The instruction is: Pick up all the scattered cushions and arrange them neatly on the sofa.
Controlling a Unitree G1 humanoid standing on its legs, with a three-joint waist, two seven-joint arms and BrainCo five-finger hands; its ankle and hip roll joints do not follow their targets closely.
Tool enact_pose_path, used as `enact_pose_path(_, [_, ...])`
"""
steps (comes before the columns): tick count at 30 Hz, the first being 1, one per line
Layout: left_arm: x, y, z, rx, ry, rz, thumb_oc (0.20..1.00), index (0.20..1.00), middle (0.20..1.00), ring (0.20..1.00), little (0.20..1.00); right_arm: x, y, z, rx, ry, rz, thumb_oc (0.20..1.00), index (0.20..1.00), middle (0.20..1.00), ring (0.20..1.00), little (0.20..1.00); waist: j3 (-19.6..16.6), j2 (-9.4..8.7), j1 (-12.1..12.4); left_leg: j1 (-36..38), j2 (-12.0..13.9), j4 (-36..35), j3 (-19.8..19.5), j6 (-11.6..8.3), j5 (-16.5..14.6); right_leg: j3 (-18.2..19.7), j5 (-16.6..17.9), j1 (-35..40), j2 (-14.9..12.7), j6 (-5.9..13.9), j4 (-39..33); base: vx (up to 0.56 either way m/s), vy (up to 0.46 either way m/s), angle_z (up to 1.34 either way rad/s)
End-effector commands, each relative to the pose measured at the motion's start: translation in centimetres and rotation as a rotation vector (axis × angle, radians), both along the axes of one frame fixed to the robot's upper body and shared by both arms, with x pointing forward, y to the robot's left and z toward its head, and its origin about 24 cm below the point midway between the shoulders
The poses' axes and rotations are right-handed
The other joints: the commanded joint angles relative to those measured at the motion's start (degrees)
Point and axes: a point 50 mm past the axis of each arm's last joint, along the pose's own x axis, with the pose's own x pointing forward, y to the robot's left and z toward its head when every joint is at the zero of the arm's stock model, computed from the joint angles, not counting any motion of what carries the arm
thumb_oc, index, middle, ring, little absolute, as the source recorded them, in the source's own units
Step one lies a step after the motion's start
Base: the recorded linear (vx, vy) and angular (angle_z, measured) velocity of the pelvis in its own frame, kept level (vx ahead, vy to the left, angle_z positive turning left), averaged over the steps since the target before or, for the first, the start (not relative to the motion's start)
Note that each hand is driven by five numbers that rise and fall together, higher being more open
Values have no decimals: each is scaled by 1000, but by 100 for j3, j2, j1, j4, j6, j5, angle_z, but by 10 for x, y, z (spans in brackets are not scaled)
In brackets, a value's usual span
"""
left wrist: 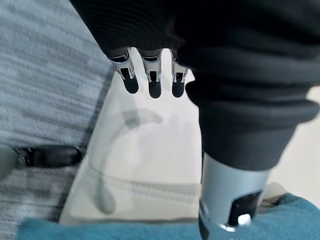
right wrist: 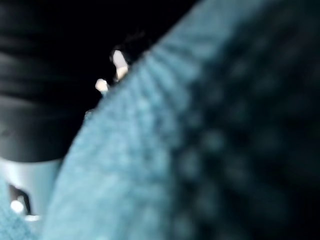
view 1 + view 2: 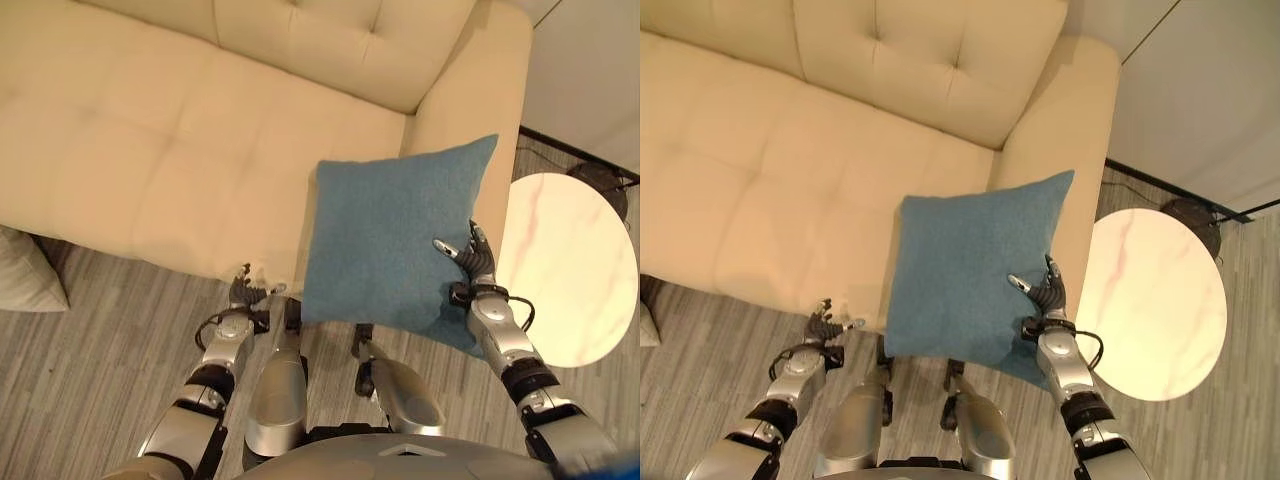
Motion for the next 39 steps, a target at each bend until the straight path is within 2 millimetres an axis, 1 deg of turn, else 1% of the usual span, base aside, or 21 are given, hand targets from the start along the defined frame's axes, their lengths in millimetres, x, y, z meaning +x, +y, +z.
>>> enact_pose_path(1, [2, -6, 3, -42, -62, 21, 1000, 1000, 1000, 1000, 1000, 0, 21, 7, -36, -42, 115, 1000, 1000, 1000, 1000, 1000, -288, -41, 116, -128, 69, 201, -94, -139, -450, -103, 151, -419, -402, 393, 369, -45, -45, -5])
enact_pose_path(3, [15, -8, 16, -80, -120, 29, 1000, 1000, 1000, 1000, 1000, 4, 29, 10, -28, -55, 138, 1000, 1000, 1000, 1000, 1000, -256, -150, 86, -292, 115, 212, -108, -185, -410, -109, 206, -554, -387, 392, 308, -17, -34, -1])
enact_pose_path(4, [15, -8, 16, -80, -120, 29, 1000, 1000, 1000, 1000, 1000, 4, 29, 10, -28, -55, 138, 1000, 1000, 1000, 1000, 1000, -256, -151, 85, -294, 115, 212, -108, -185, -410, -110, 206, -555, -387, 392, 308, 0, 0, 0])
enact_pose_path(5, [23, -10, 24, -84, -150, 19, 1000, 1000, 1000, 1000, 1000, 5, 33, 11, -28, -55, 146, 1000, 1000, 1000, 1000, 1000, -262, -195, 62, -328, 120, 207, -110, -199, -401, -92, 217, -585, -381, 393, 285, 0, 0, 0])
enact_pose_path(7, [27, -13, 29, -86, -167, 6, 1000, 1000, 1000, 1000, 1000, 6, 35, 11, -28, -54, 152, 1000, 1000, 1000, 1000, 1000, -261, -213, 48, -343, 127, 201, -108, -204, -400, -89, 223, -602, -377, 395, 282, 0, 0, 0])
enact_pose_path(8, [36, -19, 38, -81, -196, -20, 1000, 1000, 1000, 1000, 1000, 8, 39, 9, -29, -44, 161, 1000, 1000, 1000, 1000, 1000, -259, -248, 14, -365, 138, 201, -97, -208, -399, -62, 238, -631, -360, 390, 259, 0, 0, 0])
enact_pose_path(10, [45, -28, 46, -70, -215, -62, 1000, 1000, 1000, 1000, 1000, 11, 44, 11, -32, -46, 176, 1000, 1000, 1000, 1000, 1000, -229, -282, -26, -411, 154, 211, -90, -213, -393, -20, 252, -697, -342, 389, 256, 0, 0, 0])
enact_pose_path(14, [53, -38, 53, -65, -231, -105, 1000, 1000, 1000, 1000, 1000, 15, 50, 15, -31, -57, 195, 1000, 1000, 1000, 1000, 1000, -193, -328, -64, -471, 166, 216, -72, -217, -374, 16, 291, -778, -328, 393, 254, -17, -6, -3])
enact_pose_path(15, [59, -53, 57, -75, -240, -154, 1000, 1000, 1000, 1000, 1000, 18, 59, 19, -30, -72, 220, 1000, 1000, 1000, 1000, 1000, -174, -322, -93, -501, 169, 195, -64, -216, -350, 44, 311, -821, -323, 390, 232, -30, -2, -9])
enact_pose_path(16, [59, -53, 57, -75, -240, -154, 1000, 1000, 1000, 1000, 1000, 18, 59, 19, -30, -72, 220, 1000, 1000, 1000, 1000, 1000, -174, -322, -92, -501, 169, 195, -64, -216, -350, 44, 311, -822, -323, 390, 232, -28, 1, -12])
enact_pose_path(18, [59, -67, 56, -104, -231, -184, 1000, 1000, 1000, 1000, 1000, 20, 68, 21, -29, -79, 246, 1000, 1000, 1000, 1000, 1000, -141, -322, -113, -524, 160, 190, -52, -215, -340, 64, 310, -853, -316, 385, 229, -13, -6, -12])
enact_pose_path(19, [59, -67, 56, -104, -231, -184, 1000, 1000, 1000, 1000, 1000, 20, 68, 21, -29, -79, 246, 1000, 1000, 1000, 1000, 1000, -141, -322, -113, -524, 160, 190, -52, -215, -340, 64, 310, -853, -316, 385, 229, -25, -5, -9])
enact_pose_path(20, [58, -77, 52, -149, -218, -181, 1000, 1000, 1000, 1000, 1000, 22, 78, 25, -24, -90, 275, 1000, 1000, 1000, 1000, 1000, -108, -315, -116, -542, 154, 190, -51, -214, -334, 76, 318, -881, -312, 378, 229, -26, -2, -5])
enact_pose_path(24, [50, -93, 39, -254, -173, -152, 1000, 1000, 1000, 1000, 1000, 23, 97, 35, 1, -129, 331, 1000, 1000, 1000, 1000, 1000, -63, -345, -101, -527, 155, 161, -62, -226, -310, 97, 338, -889, -300, 361, 200, -9, -23, -1])
enact_pose_path(25, [47, -100, 35, -303, -161, -146, 200, 200, 200, 200, 200, 22, 103, 39, 37, -148, 350, 213, 213, 213, 213, 213, -69, -359, -96, -505, 159, 137, -70, -235, -300, 102, 340, -869, -295, 356, 177, 1, -51, 0])
enact_pose_path(28, [45, -106, 36, -376, -184, -121, 200, 200, 200, 200, 200, 20, 108, 46, 67, -185, 371, 200, 200, 200, 200, 200, -104, -371, -79, -436, 180, 97, -70, -248, -300, 95, 328, -820, -284, 358, 149, 6, -58, 0])
enact_pose_path(30, [49, -96, 50, -427, -268, -71, 200, 200, 200, 200, 200, 18, 95, 54, 52, -231, 348, 200, 200, 200, 200, 200, -241, -331, -64, -288, 182, 40, -59, -252, -323, 102, 287, -678, -256, 349, 106, 20, -65, 1])
enact_pose_path(36, [47, -86, 60, -491, -352, -22, 200, 200, 200, 200, 200, 12, 80, 47, 45, -217, 301, 200, 200, 200, 200, 200, -457, -195, -57, -56, 150, -39, -62, -242, -367, 74, 218, -456, -245, 334, 69, 16, -7, 0])
enact_pose_path(37, [47, -86, 65, -504, -378, -24, 200, 200, 200, 200, 200, 11, 77, 45, 45, -214, 289, 200, 200, 200, 200, 200, -499, -164, -57, -8, 145, -58, -58, -243, -376, 67, 203, -409, -251, 333, 59, 58, -15, -2])
enact_pose_path(38, [43, -84, 69, -526, -412, -27, 200, 200, 200, 200, 200, 7, 65, 43, 33, -211, 256, 200, 200, 200, 200, 200, -634, -67, -73, 136, 132, -109, -60, -242, -396, 29, 137, -268, -261, 329, 57, 53, -13, 4])
enact_pose_path(39, [43, -84, 69, -526, -413, -28, 200, 200, 200, 200, 200, 7, 65, 43, 33, -211, 256, 200, 200, 200, 200, 200, -645, -74, -80, 115, 122, -110, -63, -239, -379, 26, 147, -286, -271, 330, 54, 65, -28, 11])
